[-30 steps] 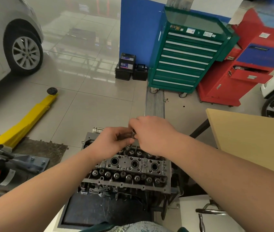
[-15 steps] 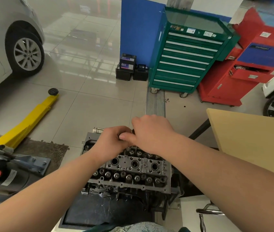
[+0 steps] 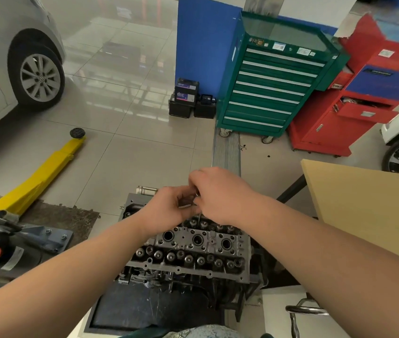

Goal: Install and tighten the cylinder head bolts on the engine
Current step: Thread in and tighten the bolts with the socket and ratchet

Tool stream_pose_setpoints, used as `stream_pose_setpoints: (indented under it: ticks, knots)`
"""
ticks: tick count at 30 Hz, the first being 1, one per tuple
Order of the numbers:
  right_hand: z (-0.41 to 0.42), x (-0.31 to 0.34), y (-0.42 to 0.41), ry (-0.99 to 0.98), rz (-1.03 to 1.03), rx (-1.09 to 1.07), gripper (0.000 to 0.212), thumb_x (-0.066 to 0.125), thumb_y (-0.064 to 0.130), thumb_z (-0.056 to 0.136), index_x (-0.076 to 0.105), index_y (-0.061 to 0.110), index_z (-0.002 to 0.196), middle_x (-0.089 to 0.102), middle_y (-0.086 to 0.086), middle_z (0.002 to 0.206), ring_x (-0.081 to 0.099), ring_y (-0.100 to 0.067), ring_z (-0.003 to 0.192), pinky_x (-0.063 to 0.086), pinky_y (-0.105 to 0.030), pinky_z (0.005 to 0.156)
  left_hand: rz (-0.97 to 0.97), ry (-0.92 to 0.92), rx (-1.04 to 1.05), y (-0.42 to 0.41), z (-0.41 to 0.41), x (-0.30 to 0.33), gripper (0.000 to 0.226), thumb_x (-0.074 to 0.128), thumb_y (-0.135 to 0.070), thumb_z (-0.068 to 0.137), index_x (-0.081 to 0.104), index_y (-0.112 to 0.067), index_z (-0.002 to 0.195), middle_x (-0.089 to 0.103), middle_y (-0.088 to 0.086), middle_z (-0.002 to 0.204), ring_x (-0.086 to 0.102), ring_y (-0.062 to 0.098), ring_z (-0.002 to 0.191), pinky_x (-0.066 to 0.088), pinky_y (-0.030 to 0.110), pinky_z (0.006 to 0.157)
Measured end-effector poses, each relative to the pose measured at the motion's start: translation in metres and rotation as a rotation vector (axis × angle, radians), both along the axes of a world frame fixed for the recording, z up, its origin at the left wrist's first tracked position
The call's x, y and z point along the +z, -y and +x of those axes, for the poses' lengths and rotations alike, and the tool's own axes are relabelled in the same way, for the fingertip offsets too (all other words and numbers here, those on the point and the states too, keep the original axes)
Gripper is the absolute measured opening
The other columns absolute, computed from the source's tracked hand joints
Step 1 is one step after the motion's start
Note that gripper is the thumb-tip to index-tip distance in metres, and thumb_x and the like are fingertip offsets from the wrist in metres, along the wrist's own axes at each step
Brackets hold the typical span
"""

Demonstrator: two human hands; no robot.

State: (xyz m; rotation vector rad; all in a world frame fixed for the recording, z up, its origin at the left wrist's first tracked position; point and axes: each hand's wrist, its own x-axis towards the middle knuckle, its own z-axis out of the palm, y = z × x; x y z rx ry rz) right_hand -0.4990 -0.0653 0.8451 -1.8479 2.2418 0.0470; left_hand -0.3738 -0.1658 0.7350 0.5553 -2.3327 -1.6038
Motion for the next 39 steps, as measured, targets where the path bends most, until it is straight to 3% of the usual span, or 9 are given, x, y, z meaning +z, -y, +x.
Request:
stream_pose_setpoints:
  ticks: [3,8,14,18,23,26,29,34,39]
  knots:
    - [0.006,-0.003,0.001,-0.069,-0.041,-0.088,0.034,0.062,0.055,0.096,0.057,0.021,0.091,0.050,0.003,0.076,0.055,-0.024,0.080,0.041,-0.035,0.063,-0.118,-0.050,0.077,-0.001,-0.004,-0.003,0.025,0.082,-0.030,0.073,0.072,-0.007,0.078,0.069,0.004,0.087,0.067,0.021,0.078,0.056,0.034,0.071]
    - [0.004,-0.002,-0.004,-0.029,-0.032,0.039,0.036,0.071,0.033,0.093,0.058,0.020,0.124,0.058,-0.001,0.116,0.062,-0.027,0.102,0.056,-0.043,0.080,-0.066,-0.033,0.097,0.006,-0.001,-0.005,0.024,0.085,-0.008,0.081,0.077,-0.029,0.090,0.080,-0.014,0.089,0.076,0.005,0.086,0.057,0.019,0.078]
    - [0.004,-0.004,-0.003,-0.162,-0.010,-0.082,0.055,0.047,0.071,0.097,0.047,0.023,0.070,0.052,0.001,0.074,0.058,-0.023,0.074,0.047,-0.036,0.059,-0.092,-0.065,0.077,-0.004,0.003,-0.007,0.015,0.086,-0.025,0.079,0.074,-0.024,0.087,0.074,-0.007,0.088,0.072,0.012,0.088,0.058,0.031,0.081]
    - [0.003,-0.003,-0.006,-0.059,-0.014,0.043,0.035,0.066,0.048,0.094,0.056,0.024,0.117,0.060,0.002,0.106,0.060,-0.024,0.094,0.049,-0.037,0.068,0.012,-0.061,0.079,-0.001,0.005,-0.005,0.035,0.079,0.000,0.086,0.075,-0.032,0.101,0.080,-0.017,0.097,0.075,0.001,0.093,0.057,0.017,0.082]
    - [0.004,-0.001,-0.003,-0.197,-0.022,-0.073,0.041,0.049,0.065,0.098,0.054,0.024,0.091,0.047,0.003,0.074,0.048,-0.024,0.071,0.029,-0.032,0.053,0.019,-0.057,0.001,0.002,0.006,-0.001,0.036,0.088,-0.015,0.082,0.071,-0.041,0.101,0.077,-0.010,0.093,0.073,0.005,0.089,0.056,0.019,0.083]
    - [0.007,-0.001,-0.002,-0.100,-0.034,-0.010,0.041,0.055,0.061,0.095,0.054,0.023,0.108,0.058,0.002,0.092,0.058,-0.026,0.084,0.039,-0.035,0.060,-0.039,-0.041,0.016,0.006,0.005,-0.002,0.042,0.080,-0.011,0.080,0.070,-0.051,0.089,0.074,-0.013,0.079,0.066,-0.001,0.070,0.051,0.017,0.065]
    - [0.006,-0.001,-0.003,-0.091,0.016,0.035,0.028,0.064,0.037,0.095,0.057,0.021,0.117,0.061,-0.001,0.106,0.063,-0.028,0.096,0.043,-0.037,0.064,0.101,-0.037,-0.042,0.008,0.006,-0.003,0.025,0.078,-0.012,0.089,0.072,-0.030,0.105,0.075,0.001,0.088,0.068,0.013,0.088,0.061,0.042,0.086]
    - [0.002,-0.007,0.001,-0.122,0.000,-0.068,0.051,0.046,0.073,0.095,0.055,0.023,0.091,0.049,0.003,0.076,0.051,-0.022,0.074,0.036,-0.032,0.054,0.023,-0.010,-0.002,0.005,0.004,-0.003,0.025,0.083,-0.034,0.076,0.070,-0.043,0.095,0.077,-0.009,0.089,0.071,0.003,0.082,0.054,0.018,0.072]
    - [-0.005,-0.006,-0.006,0.002,0.039,0.022,0.029,0.064,0.040,0.096,0.056,0.023,0.118,0.062,-0.002,0.103,0.060,-0.025,0.092,0.050,-0.039,0.069,0.077,-0.035,0.008,0.009,0.005,-0.009,0.028,0.084,-0.010,0.087,0.072,-0.025,0.108,0.079,0.001,0.098,0.076,0.015,0.094,0.060,0.027,0.086]
